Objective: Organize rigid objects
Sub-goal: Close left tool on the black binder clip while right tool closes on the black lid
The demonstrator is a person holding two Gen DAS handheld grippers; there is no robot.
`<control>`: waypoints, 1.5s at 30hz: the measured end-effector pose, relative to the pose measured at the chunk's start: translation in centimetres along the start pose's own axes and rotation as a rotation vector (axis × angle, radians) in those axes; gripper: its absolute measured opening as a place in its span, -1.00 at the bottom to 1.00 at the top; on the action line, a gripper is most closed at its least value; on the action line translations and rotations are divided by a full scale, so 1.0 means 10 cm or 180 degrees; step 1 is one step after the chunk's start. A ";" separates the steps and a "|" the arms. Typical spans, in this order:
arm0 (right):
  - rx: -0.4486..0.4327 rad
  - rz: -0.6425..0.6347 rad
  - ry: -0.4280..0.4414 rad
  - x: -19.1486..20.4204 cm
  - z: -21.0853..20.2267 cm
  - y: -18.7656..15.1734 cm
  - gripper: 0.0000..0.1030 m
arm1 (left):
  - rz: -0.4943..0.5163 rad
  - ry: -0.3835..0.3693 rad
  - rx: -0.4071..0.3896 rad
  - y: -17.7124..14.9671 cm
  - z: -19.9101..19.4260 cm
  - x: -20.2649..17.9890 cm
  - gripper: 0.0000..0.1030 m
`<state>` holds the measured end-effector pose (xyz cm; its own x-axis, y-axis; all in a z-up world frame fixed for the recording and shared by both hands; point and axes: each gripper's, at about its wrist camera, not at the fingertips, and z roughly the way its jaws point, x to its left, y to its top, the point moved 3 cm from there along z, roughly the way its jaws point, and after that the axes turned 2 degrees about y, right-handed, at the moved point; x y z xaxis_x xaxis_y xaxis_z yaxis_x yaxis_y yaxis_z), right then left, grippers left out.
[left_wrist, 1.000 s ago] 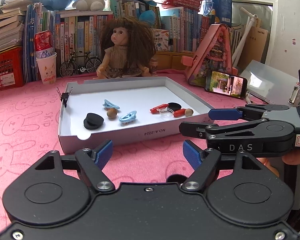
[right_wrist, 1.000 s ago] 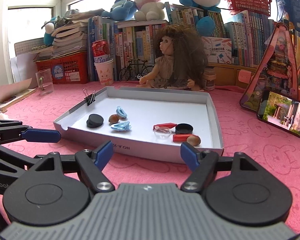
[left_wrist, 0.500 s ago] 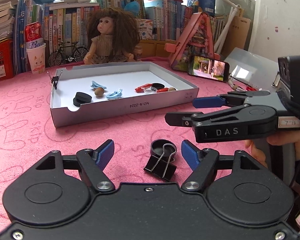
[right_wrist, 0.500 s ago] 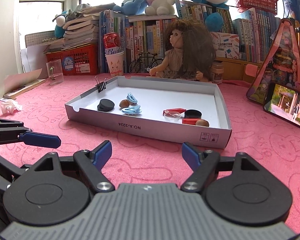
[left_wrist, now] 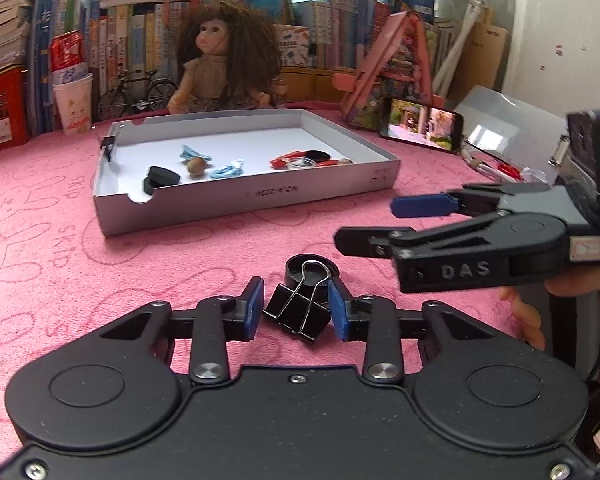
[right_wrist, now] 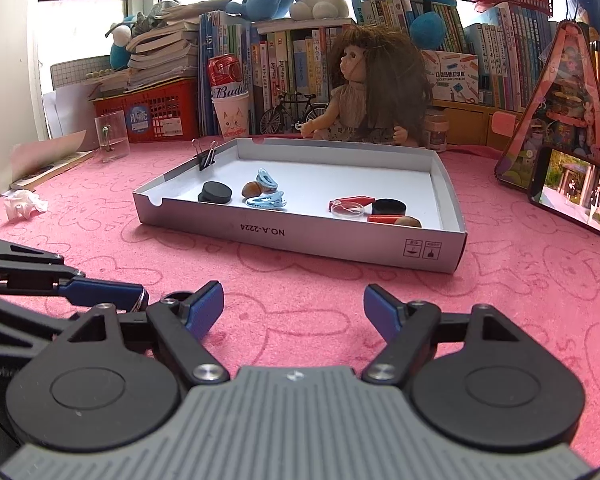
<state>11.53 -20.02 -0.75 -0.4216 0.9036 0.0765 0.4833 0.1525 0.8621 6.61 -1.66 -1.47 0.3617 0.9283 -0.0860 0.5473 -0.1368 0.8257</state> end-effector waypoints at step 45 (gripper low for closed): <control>0.0162 -0.0295 0.0242 0.44 0.23 0.05 -0.29 | -0.0071 0.0462 -0.0130 -0.05 -0.05 0.30 -0.12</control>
<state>11.66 -15.11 -1.15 -0.5224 0.8519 0.0371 0.4770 0.2559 0.8408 7.06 1.38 -1.90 0.2352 0.9716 -0.0254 0.5217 -0.1042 0.8467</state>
